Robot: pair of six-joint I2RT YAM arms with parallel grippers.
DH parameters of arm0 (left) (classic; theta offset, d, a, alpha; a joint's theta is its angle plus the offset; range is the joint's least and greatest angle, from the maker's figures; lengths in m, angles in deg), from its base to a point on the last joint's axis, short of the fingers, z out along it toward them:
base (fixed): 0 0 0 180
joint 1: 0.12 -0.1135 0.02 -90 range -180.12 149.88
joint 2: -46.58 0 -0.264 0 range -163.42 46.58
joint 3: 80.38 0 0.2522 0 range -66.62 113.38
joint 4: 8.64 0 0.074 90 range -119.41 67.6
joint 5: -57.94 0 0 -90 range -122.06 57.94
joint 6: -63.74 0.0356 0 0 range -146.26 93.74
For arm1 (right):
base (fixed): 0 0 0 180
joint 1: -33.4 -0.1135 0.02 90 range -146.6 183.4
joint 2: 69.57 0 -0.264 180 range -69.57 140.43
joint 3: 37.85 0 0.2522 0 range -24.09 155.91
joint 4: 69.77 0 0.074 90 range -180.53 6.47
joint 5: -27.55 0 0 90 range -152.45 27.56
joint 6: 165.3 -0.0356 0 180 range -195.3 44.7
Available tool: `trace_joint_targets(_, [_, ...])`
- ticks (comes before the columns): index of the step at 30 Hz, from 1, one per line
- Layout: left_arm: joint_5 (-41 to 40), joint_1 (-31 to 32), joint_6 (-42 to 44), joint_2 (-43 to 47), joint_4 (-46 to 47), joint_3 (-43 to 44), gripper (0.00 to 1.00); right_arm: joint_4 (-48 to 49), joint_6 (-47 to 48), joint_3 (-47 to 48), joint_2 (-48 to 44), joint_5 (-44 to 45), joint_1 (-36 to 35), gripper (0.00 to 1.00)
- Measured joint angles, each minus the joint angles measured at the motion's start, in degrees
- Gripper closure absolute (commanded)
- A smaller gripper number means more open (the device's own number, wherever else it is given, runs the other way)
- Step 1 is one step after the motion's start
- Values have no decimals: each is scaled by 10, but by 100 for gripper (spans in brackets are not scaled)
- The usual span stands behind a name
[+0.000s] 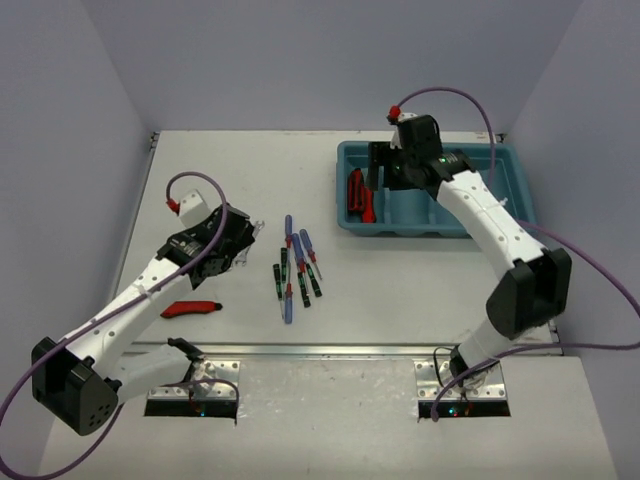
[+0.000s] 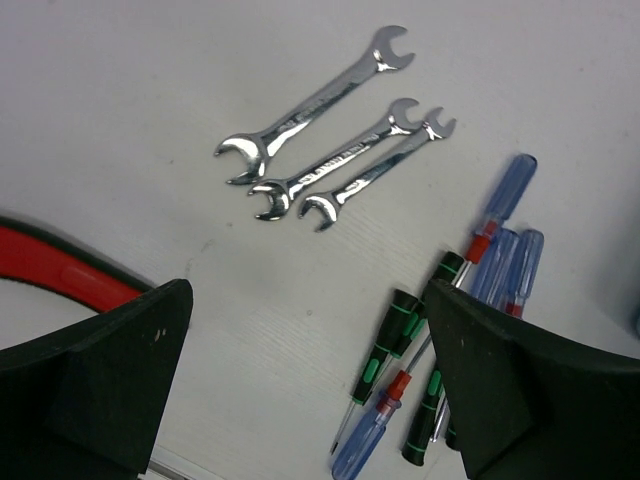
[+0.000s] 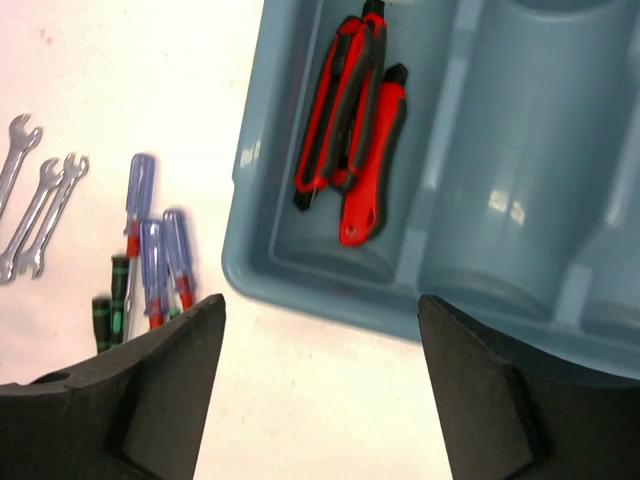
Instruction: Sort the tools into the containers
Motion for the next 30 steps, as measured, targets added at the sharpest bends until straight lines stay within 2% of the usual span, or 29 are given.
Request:
trace_joint_targets(4, [-14, -32, -74, 15, -47, -8, 0, 15, 7, -67, -89, -26, 10, 21])
trace_joint_targets(7, [2, -76, -105, 18, -57, -27, 0, 23, 13, -81, -96, -50, 15, 21])
trace_joint_targets(12, [43, -186, -163, 25, -80, -68, 0, 35, 21, -97, -85, -96, 20, 21])
trace_joint_targets(18, [69, -221, -220, 37, -96, -98, 0, 68, 23, -134, -92, -154, 47, 21])
trace_joint_targets(23, [94, -237, -252, -40, -92, -102, 2, 79, 23, -167, -108, -180, 63, 21])
trace_joint_targets(24, [101, -237, -257, -56, -90, -103, 3, 81, 23, -172, -113, -184, 64, 21])
trace_joint_targets(28, [120, -237, -272, -74, -76, -118, 20, 91, 25, -182, -135, -195, 65, 20])
trace_joint_targets(30, [123, -237, -278, -78, -70, -123, 22, 98, 27, -184, -147, -197, 66, 20])
